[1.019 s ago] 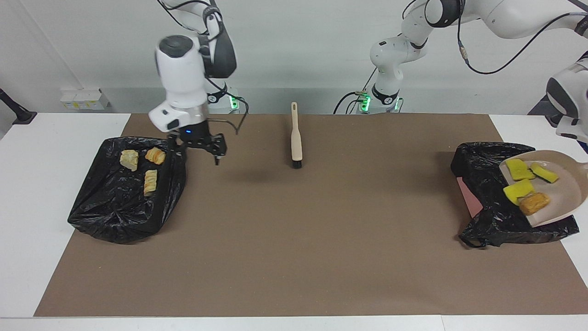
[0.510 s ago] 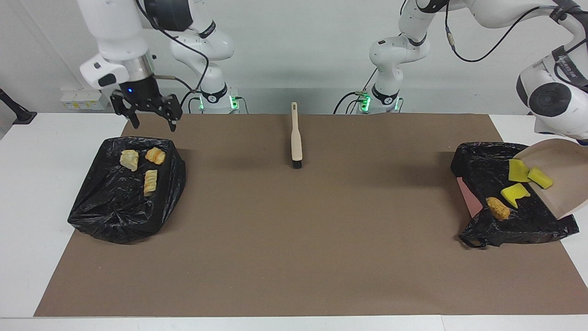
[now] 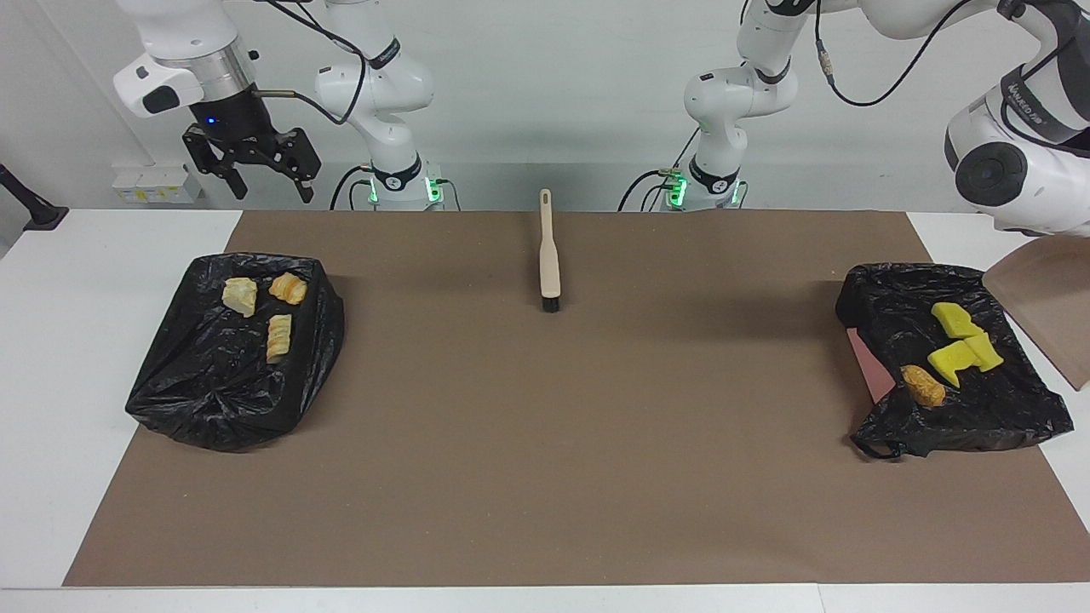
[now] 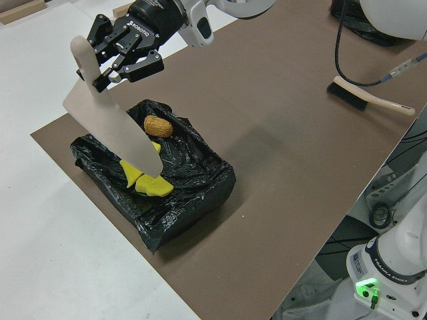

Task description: Sweep and dump trash in bin

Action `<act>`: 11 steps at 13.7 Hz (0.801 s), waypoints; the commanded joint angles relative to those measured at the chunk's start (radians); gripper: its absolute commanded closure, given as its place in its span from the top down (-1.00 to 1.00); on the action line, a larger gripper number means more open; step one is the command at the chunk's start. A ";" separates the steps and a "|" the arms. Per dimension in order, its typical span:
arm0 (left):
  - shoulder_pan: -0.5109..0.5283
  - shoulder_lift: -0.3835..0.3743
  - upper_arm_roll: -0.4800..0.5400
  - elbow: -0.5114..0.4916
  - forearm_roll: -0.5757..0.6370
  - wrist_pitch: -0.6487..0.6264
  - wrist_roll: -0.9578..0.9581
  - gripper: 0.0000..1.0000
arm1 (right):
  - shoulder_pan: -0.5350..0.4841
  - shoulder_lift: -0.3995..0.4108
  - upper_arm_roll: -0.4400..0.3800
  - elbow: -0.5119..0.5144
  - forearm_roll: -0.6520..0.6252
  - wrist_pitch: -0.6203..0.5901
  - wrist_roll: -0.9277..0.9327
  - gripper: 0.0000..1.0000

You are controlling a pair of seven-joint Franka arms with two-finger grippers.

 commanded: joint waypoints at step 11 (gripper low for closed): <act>-0.197 -0.076 -0.031 0.015 -0.594 -0.224 -0.319 -1.00 | 0.034 -0.038 -0.090 -0.002 -0.023 -0.019 -0.126 1.00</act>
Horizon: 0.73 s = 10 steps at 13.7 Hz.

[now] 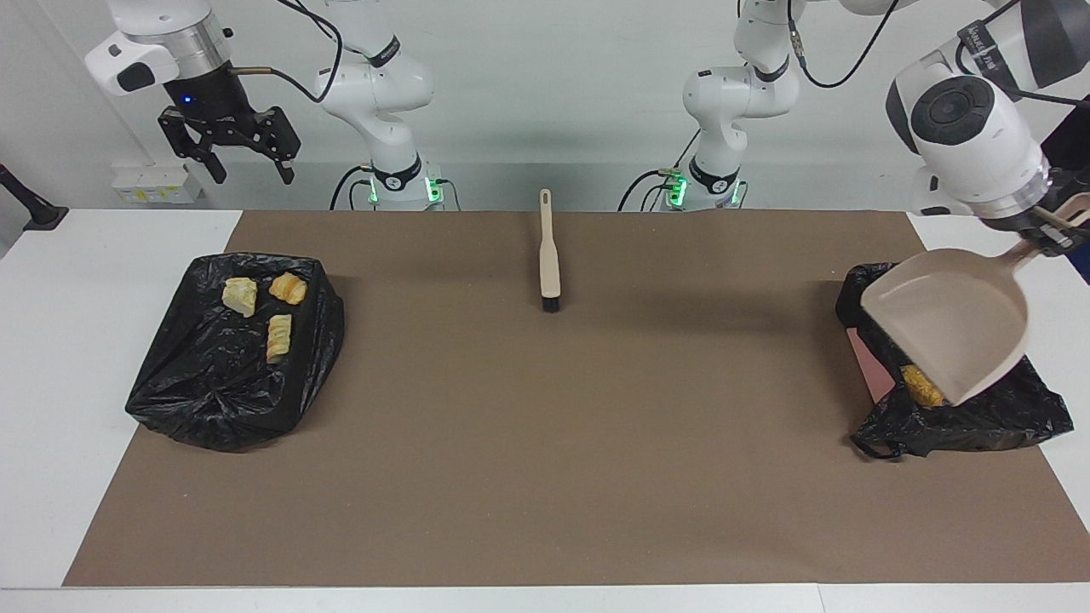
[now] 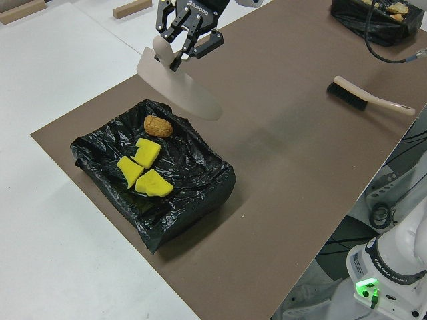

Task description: Sweep and dump trash in bin

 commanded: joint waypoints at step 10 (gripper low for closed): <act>-0.241 -0.052 0.007 -0.025 -0.706 -0.134 -0.958 -1.00 | -0.087 -0.012 0.076 -0.009 0.001 0.005 -0.020 1.00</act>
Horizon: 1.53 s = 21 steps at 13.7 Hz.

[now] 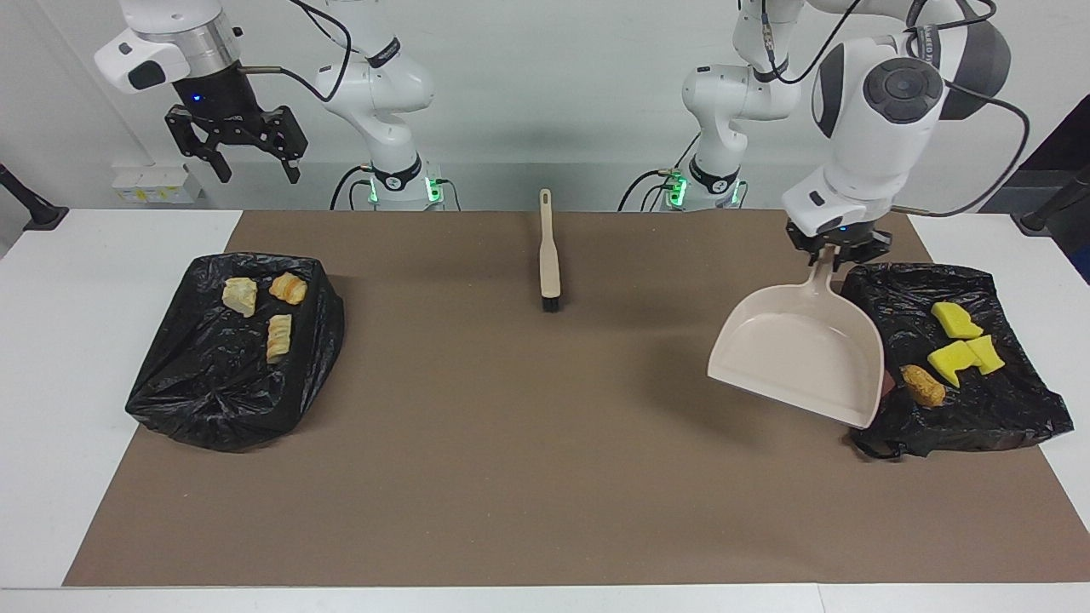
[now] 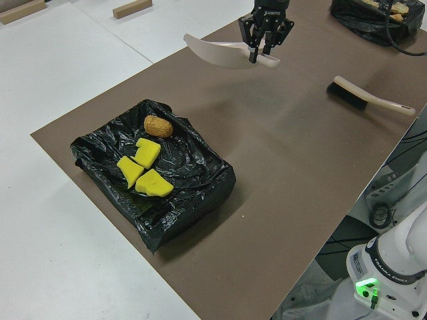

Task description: Sweep and dump trash in bin

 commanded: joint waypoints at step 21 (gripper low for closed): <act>-0.467 0.276 0.009 -0.017 -0.274 0.465 -0.811 -1.00 | 0.009 -0.010 -0.012 -0.013 0.008 0.000 -0.001 1.00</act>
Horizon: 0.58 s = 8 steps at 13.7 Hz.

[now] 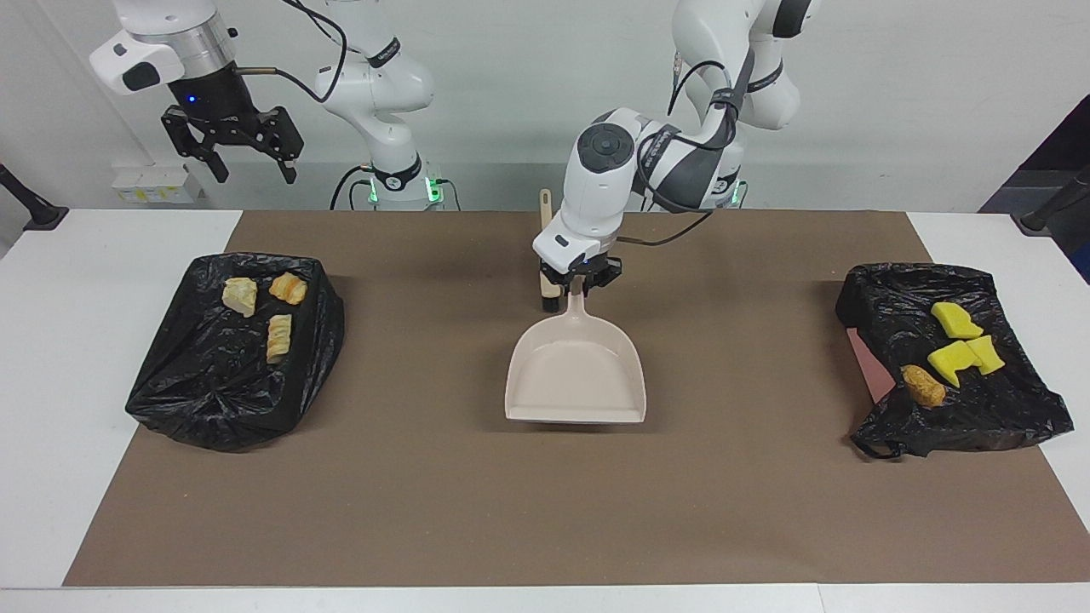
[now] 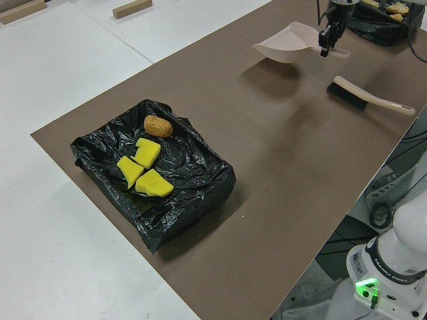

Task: Sweep and dump trash in bin
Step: 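Place the dustpan back at the table center with the left gripper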

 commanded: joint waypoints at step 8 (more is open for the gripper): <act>-0.040 0.130 0.018 0.035 -0.009 0.146 -0.058 1.00 | 0.000 -0.010 -0.002 -0.012 0.007 0.004 -0.001 1.00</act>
